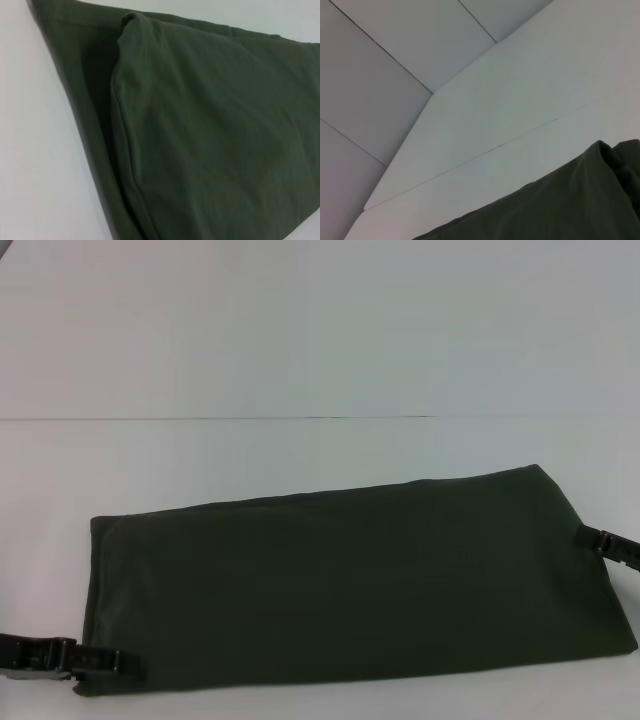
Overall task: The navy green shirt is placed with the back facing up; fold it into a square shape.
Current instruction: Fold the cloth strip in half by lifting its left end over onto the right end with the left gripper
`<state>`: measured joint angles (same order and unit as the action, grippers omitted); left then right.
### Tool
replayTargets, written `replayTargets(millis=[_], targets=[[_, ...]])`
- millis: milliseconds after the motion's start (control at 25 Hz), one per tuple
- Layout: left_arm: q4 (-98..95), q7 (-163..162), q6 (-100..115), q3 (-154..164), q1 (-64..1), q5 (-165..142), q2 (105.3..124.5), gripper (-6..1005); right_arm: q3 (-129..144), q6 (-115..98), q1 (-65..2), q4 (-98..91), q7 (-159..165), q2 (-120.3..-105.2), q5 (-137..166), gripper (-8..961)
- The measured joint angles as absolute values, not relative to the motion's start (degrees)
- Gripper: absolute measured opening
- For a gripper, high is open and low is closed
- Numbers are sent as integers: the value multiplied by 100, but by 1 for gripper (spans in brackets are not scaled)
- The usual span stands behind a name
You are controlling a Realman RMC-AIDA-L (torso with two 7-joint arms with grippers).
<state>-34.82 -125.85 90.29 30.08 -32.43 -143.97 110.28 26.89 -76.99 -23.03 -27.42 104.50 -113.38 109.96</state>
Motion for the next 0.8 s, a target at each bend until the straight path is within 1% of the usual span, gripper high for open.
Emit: replayTargets(millis=[440,800], targets=[[-3691,-12727,8874,3104,-3224,-14511,11082,811,2689,-7700,-2317,-2742,10457,-11344,10996,915],[-3679,-12693,8856,3109,-3245,-14545,11076,396,2689,-7700,-2326,-2750,10479,-11347,10995,914]])
